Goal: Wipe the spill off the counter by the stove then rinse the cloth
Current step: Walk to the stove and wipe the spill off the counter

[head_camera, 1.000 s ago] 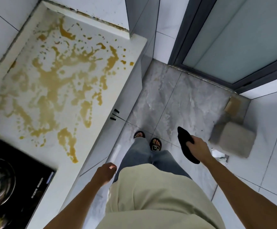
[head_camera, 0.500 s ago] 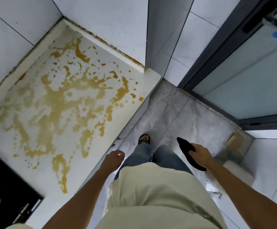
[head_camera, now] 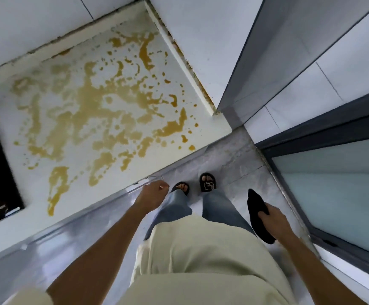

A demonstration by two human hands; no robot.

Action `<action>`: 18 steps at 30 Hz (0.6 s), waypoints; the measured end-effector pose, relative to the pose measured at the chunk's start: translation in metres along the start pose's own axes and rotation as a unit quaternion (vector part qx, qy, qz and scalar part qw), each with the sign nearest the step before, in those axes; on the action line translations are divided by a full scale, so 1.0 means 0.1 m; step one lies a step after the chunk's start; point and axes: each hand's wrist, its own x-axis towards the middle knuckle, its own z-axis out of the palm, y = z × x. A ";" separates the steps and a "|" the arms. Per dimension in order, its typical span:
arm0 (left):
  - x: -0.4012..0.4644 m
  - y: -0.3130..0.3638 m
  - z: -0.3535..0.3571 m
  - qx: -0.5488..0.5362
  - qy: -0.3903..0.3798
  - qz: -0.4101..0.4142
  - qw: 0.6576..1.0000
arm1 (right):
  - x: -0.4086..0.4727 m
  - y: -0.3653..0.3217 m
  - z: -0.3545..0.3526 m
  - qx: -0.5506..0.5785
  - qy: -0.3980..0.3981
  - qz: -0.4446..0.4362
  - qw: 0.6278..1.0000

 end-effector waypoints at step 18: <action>0.25 0.48 0.13 -0.053 0.348 0.064 0.934 | 0.64 -2.85 -0.21 -0.117 0.102 -0.549 0.822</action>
